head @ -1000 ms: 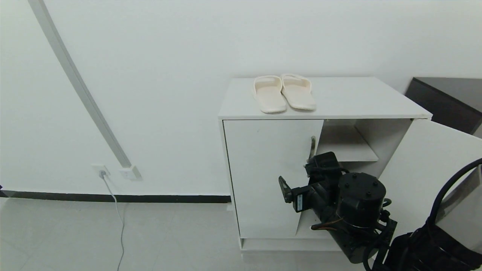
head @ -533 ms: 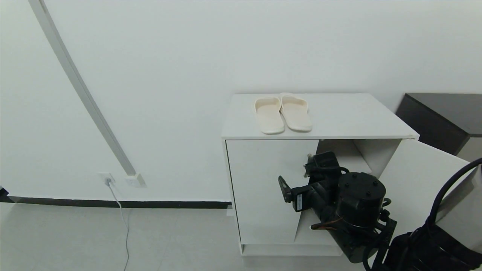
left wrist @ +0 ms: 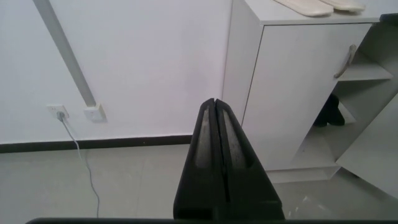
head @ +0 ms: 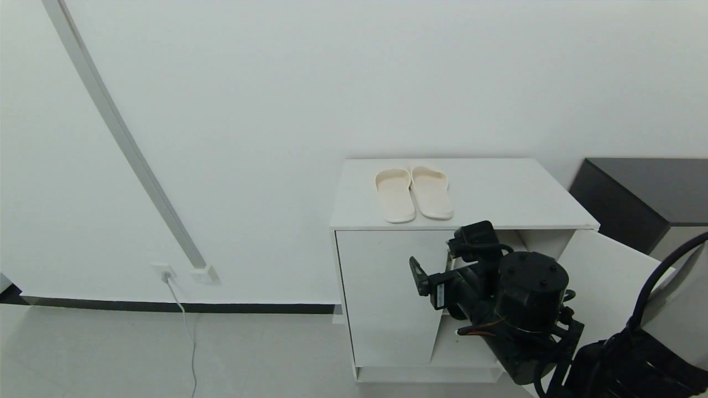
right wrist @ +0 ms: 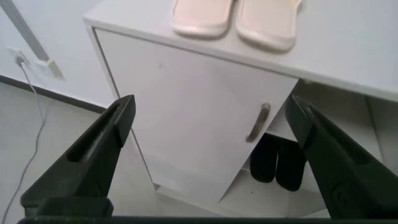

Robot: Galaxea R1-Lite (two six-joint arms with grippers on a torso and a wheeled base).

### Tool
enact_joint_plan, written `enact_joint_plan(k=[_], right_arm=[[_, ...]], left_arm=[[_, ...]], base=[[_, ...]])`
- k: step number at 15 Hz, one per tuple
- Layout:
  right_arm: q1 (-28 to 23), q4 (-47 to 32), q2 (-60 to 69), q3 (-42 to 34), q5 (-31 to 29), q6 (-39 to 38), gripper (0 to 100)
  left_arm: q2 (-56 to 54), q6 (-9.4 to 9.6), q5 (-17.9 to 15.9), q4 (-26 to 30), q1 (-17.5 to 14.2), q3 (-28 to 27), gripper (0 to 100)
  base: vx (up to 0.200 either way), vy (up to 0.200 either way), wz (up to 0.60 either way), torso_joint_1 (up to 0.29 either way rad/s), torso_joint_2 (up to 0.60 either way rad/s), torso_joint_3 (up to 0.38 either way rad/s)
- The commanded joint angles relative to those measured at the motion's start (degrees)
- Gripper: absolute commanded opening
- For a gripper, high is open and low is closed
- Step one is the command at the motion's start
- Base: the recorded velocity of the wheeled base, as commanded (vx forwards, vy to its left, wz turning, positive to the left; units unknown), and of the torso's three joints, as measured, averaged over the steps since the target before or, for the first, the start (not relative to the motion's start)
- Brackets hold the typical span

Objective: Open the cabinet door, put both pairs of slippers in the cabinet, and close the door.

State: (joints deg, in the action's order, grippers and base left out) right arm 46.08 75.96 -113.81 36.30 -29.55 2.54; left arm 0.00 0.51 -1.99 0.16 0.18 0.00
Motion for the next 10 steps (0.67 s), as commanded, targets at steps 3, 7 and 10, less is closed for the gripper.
enact_joint_plan(k=[3, 7, 10], right_arm=[[-1.08, 3.05, -0.71, -0.27, 1.60, 2.39, 100], [-2.40, -11.71, -0.01, 10.81, 1.86, 0.10, 100], [-3.01, -34.48, 2.01, 26.80, 1.86, -5.79, 100]], left_arm=[[0.09, -0.07, 0.05, 0.02, -0.01, 0.00, 0], [0.09, -0.07, 0.05, 0.02, -0.01, 0.00, 0], [0.09, -0.07, 0.05, 0.02, -0.01, 0.00, 0]], base=[[0.000, 0.000, 0.00, 0.059, -0.13, -0.065], [0.000, 0.000, 0.00, 0.000, 0.00, 0.000], [0.000, 0.000, 0.00, 0.000, 0.00, 0.000]])
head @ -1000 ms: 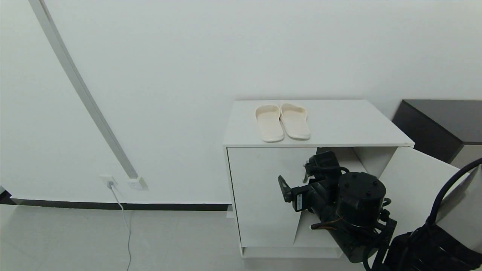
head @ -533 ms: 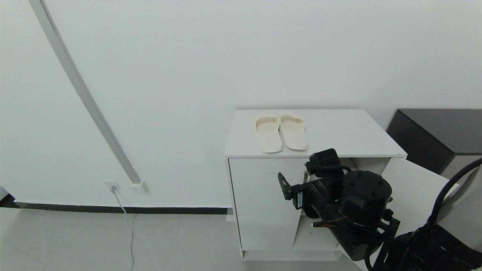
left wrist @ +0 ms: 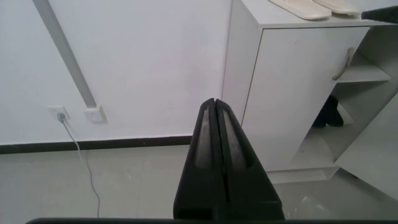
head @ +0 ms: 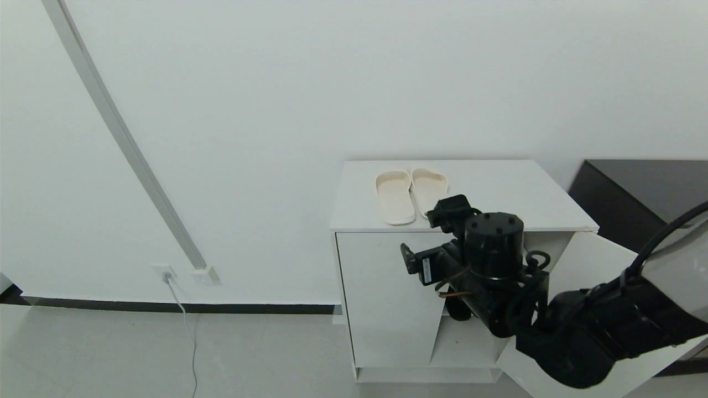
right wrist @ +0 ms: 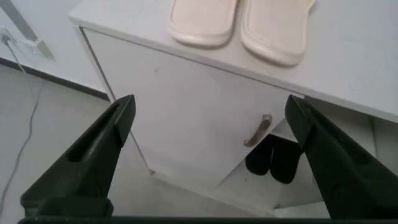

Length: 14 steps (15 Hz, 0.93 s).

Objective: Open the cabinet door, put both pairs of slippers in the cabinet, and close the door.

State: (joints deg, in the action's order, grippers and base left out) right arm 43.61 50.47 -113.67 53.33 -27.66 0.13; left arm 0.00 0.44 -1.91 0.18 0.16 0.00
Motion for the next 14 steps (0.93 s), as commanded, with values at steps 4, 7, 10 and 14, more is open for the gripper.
enact_joint_plan(k=[4, 7, 10, 14], right_arm=[[-0.28, -25.77, 2.48, 20.76, -0.55, -11.30, 100], [-0.36, -26.12, 2.31, 20.41, -0.55, -11.74, 100], [-0.63, -25.86, 1.87, 19.88, -0.55, -11.82, 100], [-0.80, -21.82, -0.59, 17.77, -0.64, -11.82, 100]], left_arm=[[0.09, 0.00, 0.07, -0.01, 0.02, 0.00, 0], [0.09, 0.00, -0.11, -0.01, 0.02, 0.00, 0], [0.09, 0.00, -0.11, -0.01, 0.02, 0.00, 0], [0.09, 0.00, -0.11, -0.01, 0.02, 0.00, 0]], base=[[0.000, 0.000, 0.00, 0.000, 0.00, 0.000], [0.067, 0.000, 0.00, -0.001, 0.00, 0.002], [0.200, 0.000, 0.00, -0.004, -0.01, 0.009], [0.200, 0.000, 0.00, 0.012, 0.00, 0.004]])
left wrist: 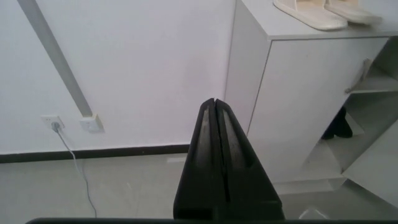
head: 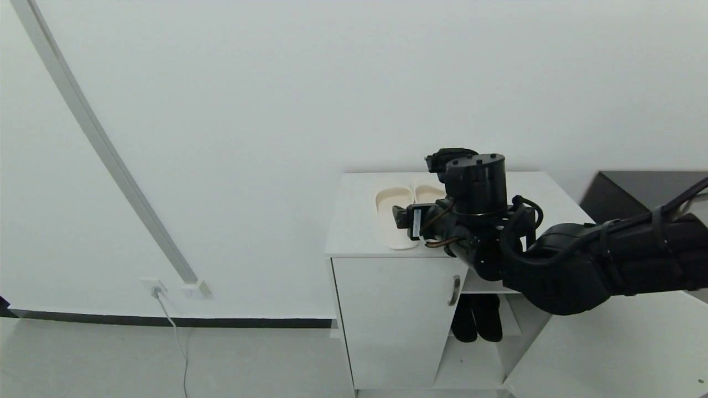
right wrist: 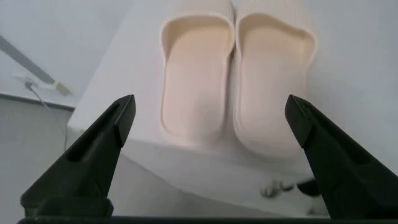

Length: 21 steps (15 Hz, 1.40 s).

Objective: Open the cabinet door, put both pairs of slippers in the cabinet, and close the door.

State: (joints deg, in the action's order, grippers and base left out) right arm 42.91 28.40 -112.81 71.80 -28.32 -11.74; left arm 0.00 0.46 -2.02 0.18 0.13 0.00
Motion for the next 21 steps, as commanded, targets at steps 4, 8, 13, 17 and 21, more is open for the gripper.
enact_joint_plan(k=[4, 8, 13, 17, 21], right_arm=[[-0.46, 7.54, -5.49, -3.60, 0.02, 0.40, 100], [-3.10, 10.00, -10.24, -1.23, 0.19, 0.75, 100], [-5.82, 10.18, -16.39, 6.51, 0.63, 4.09, 100], [-6.26, 10.09, -21.49, 14.33, 0.72, 5.41, 100], [-6.52, 9.65, -22.63, 17.76, 0.72, 6.11, 100]], left_arm=[[0.09, -0.11, 0.18, -0.09, 0.04, 0.00, 0], [0.09, -0.20, 0.18, -0.01, 0.04, 0.00, 0], [0.09, -0.11, 0.18, -0.09, 0.04, 0.00, 0], [0.09, -0.20, 0.18, -0.09, 0.04, 0.00, 0], [0.09, -0.20, 0.18, -0.09, 0.04, 0.00, 0]], base=[[0.100, 0.000, 0.00, 0.004, 0.00, 0.001], [0.000, 0.000, 0.00, 0.000, 0.00, 0.000], [0.000, 0.000, 0.00, 0.000, 0.00, 0.000], [0.000, 0.000, 0.00, 0.000, 0.00, 0.000], [0.000, 0.000, 0.00, 0.000, 0.00, 0.000]])
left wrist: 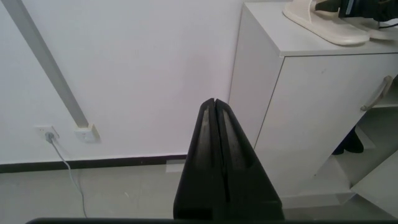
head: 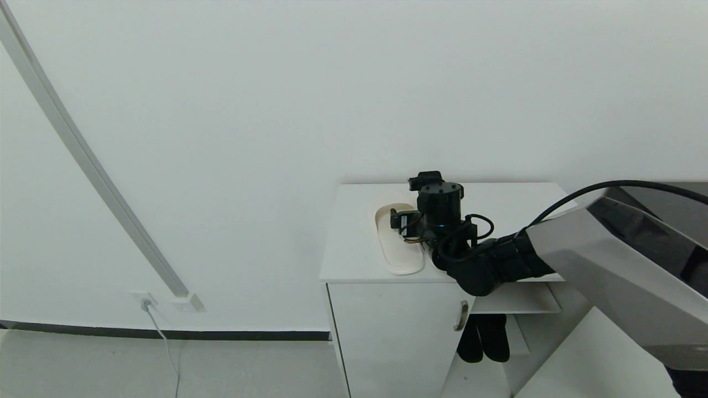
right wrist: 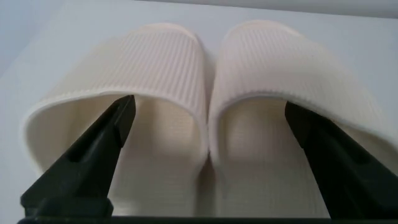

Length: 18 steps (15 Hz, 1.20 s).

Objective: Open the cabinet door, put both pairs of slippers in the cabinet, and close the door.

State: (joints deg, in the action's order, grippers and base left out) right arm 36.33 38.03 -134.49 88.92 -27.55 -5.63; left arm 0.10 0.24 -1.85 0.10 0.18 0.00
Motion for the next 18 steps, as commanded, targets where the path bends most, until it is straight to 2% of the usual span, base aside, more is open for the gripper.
enact_joint_plan(k=[1, 2, 12, 15, 18], right_arm=[[0.06, 0.11, -0.95, 0.55, -0.05, 0.01, 100], [0.06, 0.11, -0.95, 0.55, -0.05, 0.01, 0], [0.50, 0.02, 2.83, -1.29, 0.04, 0.80, 0], [2.17, 1.08, 11.00, -9.99, 4.79, 0.45, 0], [3.22, 3.98, 23.04, -25.72, 11.64, 0.27, 0]], left_arm=[[-0.01, 0.02, 0.01, -0.01, -0.01, 0.00, 0], [-0.01, 0.02, 0.01, -0.01, -0.01, 0.00, 0], [-0.01, 0.02, 0.10, -0.01, -0.01, 0.00, 0], [-0.01, 0.02, 0.10, -0.01, -0.01, 0.00, 0], [-0.01, 0.11, 0.01, -0.01, -0.01, 0.00, 0]], base=[[0.000, 0.000, 0.00, 0.000, 0.00, 0.000], [0.000, 0.000, 0.00, 0.000, 0.00, 0.000], [0.000, 0.000, 0.00, 0.000, 0.00, 0.000], [0.000, 0.000, 0.00, 0.000, 0.00, 0.000], [0.000, 0.000, 0.00, 0.000, 0.00, 0.000]])
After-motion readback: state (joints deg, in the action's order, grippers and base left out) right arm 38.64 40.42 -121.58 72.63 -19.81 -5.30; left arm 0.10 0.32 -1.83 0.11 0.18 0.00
